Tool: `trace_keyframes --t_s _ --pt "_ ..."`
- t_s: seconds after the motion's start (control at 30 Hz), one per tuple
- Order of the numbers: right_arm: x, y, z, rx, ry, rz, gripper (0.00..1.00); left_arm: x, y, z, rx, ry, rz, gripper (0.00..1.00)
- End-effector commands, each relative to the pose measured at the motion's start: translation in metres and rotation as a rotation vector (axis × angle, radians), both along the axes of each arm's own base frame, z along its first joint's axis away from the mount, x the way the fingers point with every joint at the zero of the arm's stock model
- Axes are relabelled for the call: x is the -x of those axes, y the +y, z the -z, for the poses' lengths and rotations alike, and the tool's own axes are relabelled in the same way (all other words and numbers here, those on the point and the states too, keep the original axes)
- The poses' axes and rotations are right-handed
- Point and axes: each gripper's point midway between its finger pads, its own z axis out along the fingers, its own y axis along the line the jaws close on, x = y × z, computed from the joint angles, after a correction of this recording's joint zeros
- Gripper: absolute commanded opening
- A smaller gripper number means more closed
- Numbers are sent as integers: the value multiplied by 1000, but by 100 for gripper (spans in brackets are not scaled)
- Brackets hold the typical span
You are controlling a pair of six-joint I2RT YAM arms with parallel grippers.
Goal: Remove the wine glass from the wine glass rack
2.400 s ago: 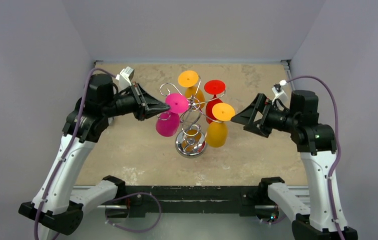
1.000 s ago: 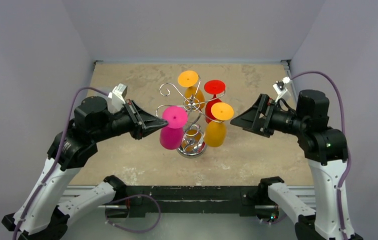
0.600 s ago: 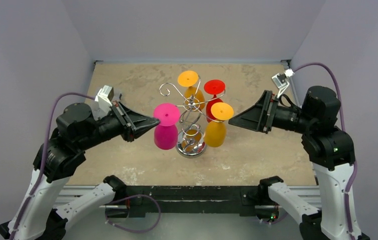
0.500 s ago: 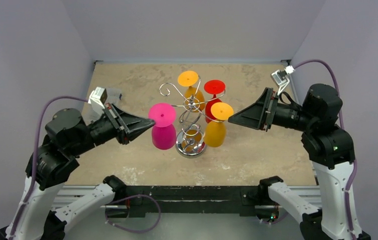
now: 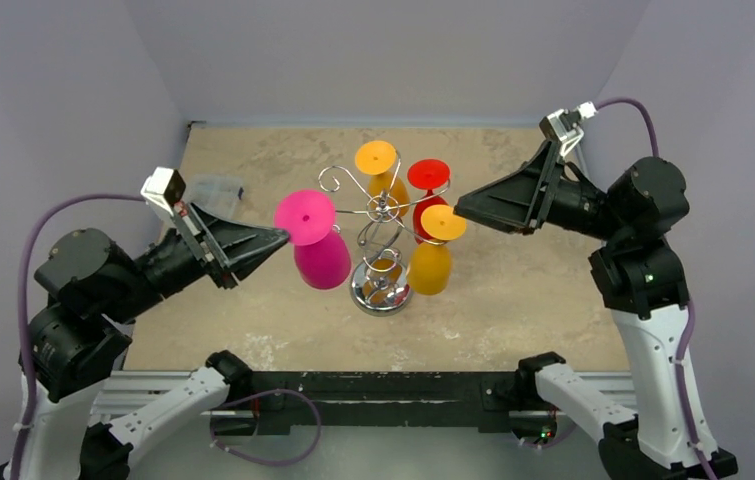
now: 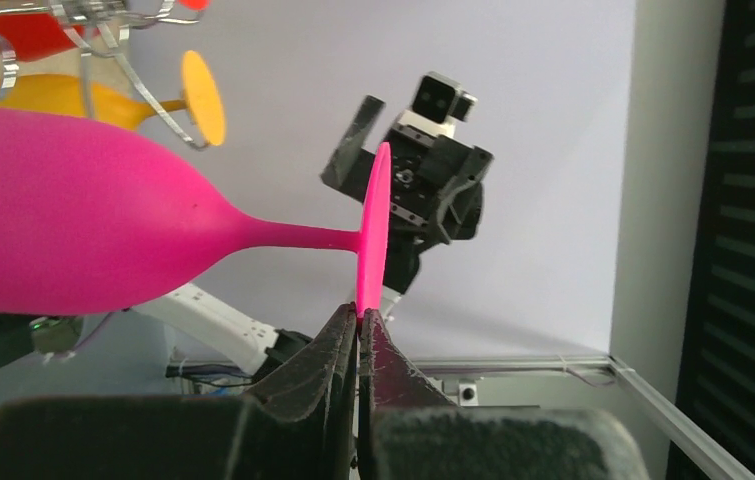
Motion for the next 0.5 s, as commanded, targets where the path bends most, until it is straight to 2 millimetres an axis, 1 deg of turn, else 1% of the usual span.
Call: trace_keyframes --t_s 0.0,0.1,0.17,0.27,0.37,0.47 --pt "-1 4 -55 -128 -125 -51 99 9 6 -78 112 -191 1 0" --pt "-9 6 -81 -162 -187 -47 99 10 -5 -111 171 -264 65 0" --pt "-20 8 -89 -179 -200 -43 99 8 -8 -127 213 -312 75 0" --pt "-36 10 -98 -214 -184 -27 99 3 -10 -142 257 -358 74 0" --pt "-44 12 -109 -276 -179 -25 99 4 -8 -166 339 -440 83 0" --pt "-51 18 -116 -295 -185 -32 99 4 -6 -187 399 -510 87 0"
